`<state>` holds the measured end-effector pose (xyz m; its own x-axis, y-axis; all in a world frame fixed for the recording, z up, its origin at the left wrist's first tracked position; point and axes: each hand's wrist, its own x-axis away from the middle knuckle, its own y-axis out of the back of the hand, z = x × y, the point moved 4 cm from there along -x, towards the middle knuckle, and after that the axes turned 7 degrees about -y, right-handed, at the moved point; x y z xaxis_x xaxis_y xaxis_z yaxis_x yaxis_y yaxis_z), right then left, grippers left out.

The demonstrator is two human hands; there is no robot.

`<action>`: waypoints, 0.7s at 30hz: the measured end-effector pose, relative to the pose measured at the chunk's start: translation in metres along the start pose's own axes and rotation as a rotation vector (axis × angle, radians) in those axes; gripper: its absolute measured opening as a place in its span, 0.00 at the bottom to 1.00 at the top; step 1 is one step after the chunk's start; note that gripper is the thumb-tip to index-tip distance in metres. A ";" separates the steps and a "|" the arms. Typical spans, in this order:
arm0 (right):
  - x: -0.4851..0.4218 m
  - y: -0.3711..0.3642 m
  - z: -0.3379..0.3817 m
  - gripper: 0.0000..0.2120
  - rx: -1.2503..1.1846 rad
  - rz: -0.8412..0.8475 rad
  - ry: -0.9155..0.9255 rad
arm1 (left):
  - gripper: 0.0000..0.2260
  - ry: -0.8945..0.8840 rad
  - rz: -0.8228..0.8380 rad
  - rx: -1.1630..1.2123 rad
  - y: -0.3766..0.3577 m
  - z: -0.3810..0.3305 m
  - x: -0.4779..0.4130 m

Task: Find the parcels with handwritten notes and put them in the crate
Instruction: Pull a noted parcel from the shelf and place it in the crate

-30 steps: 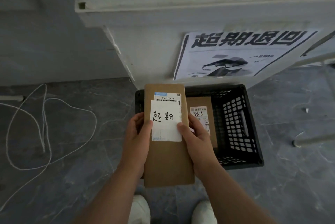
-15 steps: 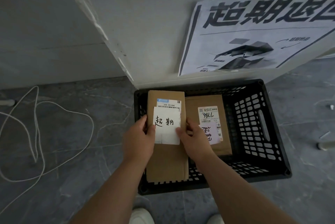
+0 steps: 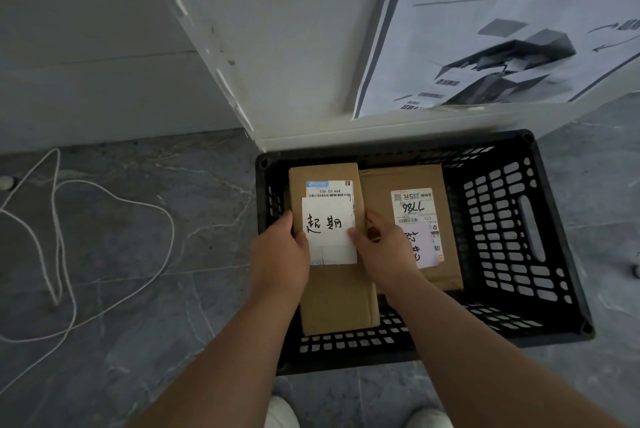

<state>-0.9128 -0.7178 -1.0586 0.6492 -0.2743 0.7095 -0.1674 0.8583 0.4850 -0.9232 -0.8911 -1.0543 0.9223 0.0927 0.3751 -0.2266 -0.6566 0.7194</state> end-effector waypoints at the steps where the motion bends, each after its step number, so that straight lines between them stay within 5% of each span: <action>1: -0.001 -0.001 0.000 0.21 0.000 -0.013 0.005 | 0.19 0.001 -0.013 -0.016 -0.001 0.000 -0.001; 14: 0.022 0.004 0.013 0.16 -0.032 -0.083 0.004 | 0.23 0.018 -0.151 0.013 0.018 -0.030 0.018; 21: 0.075 0.032 0.044 0.19 -0.209 -0.079 0.027 | 0.21 0.002 -0.077 0.138 0.060 -0.066 0.048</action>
<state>-0.9025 -0.7305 -0.9676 0.6744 -0.3345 0.6582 0.0402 0.9068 0.4197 -0.9133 -0.8763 -0.9548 0.9347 0.1479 0.3233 -0.1102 -0.7440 0.6590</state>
